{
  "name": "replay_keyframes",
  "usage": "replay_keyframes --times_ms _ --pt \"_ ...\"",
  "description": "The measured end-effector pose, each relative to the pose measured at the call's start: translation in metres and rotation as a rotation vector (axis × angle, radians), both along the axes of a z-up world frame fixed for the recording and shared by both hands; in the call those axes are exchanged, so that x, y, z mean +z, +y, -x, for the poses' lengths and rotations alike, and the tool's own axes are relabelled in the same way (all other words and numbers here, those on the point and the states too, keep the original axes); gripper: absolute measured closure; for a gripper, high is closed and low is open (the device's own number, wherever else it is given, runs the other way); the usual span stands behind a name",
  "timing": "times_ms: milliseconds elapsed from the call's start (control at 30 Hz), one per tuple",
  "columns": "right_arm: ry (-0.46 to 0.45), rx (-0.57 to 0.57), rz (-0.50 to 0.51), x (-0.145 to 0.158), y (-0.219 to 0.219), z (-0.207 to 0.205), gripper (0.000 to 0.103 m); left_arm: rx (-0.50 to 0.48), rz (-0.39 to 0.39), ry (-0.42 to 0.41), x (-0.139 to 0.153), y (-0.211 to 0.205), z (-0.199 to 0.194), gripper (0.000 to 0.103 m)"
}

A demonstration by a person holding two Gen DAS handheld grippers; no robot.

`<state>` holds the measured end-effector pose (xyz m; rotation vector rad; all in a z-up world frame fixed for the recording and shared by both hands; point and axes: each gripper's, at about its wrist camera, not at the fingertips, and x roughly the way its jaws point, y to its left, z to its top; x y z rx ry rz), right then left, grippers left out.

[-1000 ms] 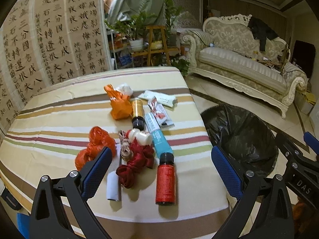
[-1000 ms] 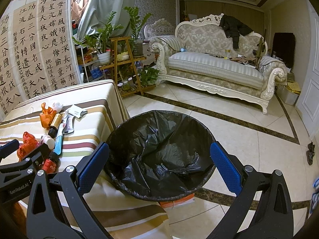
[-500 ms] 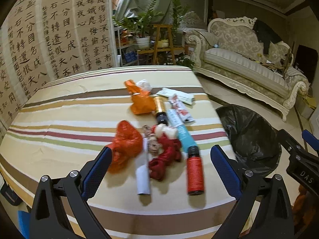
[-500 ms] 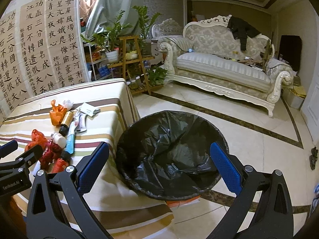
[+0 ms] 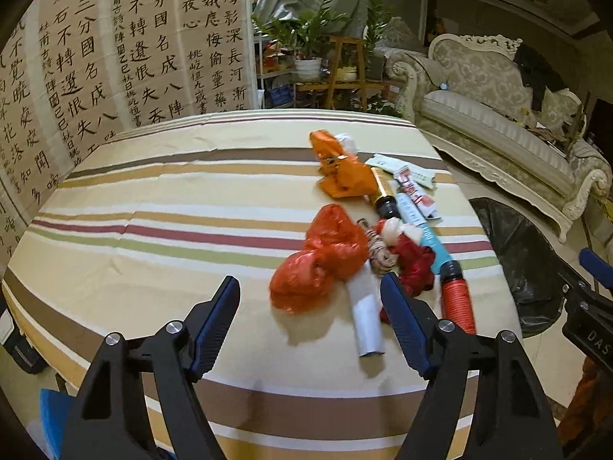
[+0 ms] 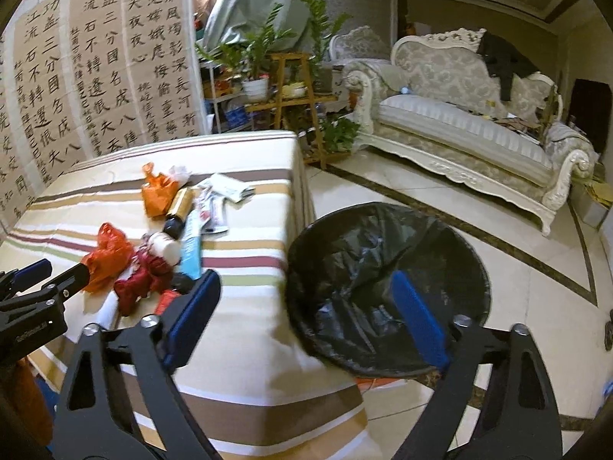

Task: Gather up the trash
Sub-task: 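Grasp the orange plastic bag with the left tool while the right tool grasps the red bottle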

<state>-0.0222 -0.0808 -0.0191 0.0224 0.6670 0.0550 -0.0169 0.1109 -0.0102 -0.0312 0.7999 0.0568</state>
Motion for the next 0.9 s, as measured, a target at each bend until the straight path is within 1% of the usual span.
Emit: replay_keyframes --times_ms 167,333,500,767,800,833,867,900 --pt "0.018 0.033 0.002 -0.003 0.013 -0.001 0.026 0.006 0.009 0.015 -0.005 0.007 -0.004 0.029" --pt "0.031 0.055 0.003 -0.004 0.024 -0.003 0.026 0.003 0.003 0.015 -0.007 0.011 -0.012 0.029" --pt "0.044 0.087 0.008 -0.006 0.039 -0.007 0.026 0.003 -0.005 0.037 -0.014 0.016 -0.023 0.029" --pt "0.071 0.128 0.011 -0.013 0.057 -0.012 0.026 -0.033 0.021 0.082 -0.023 0.023 -0.036 0.029" --pt "0.074 0.133 0.014 -0.014 0.059 -0.012 0.026 -0.036 0.021 0.079 -0.023 0.023 -0.036 0.031" --pt "0.076 0.136 0.014 -0.015 0.061 -0.011 0.026 -0.04 0.023 0.079 -0.023 0.024 -0.036 0.039" --pt "0.081 0.141 0.014 -0.015 0.063 -0.012 0.026 -0.046 0.026 0.082 -0.023 0.024 -0.036 0.044" --pt "0.084 0.142 0.015 -0.016 0.064 -0.012 0.026 -0.055 0.038 0.087 -0.024 0.025 -0.036 0.051"
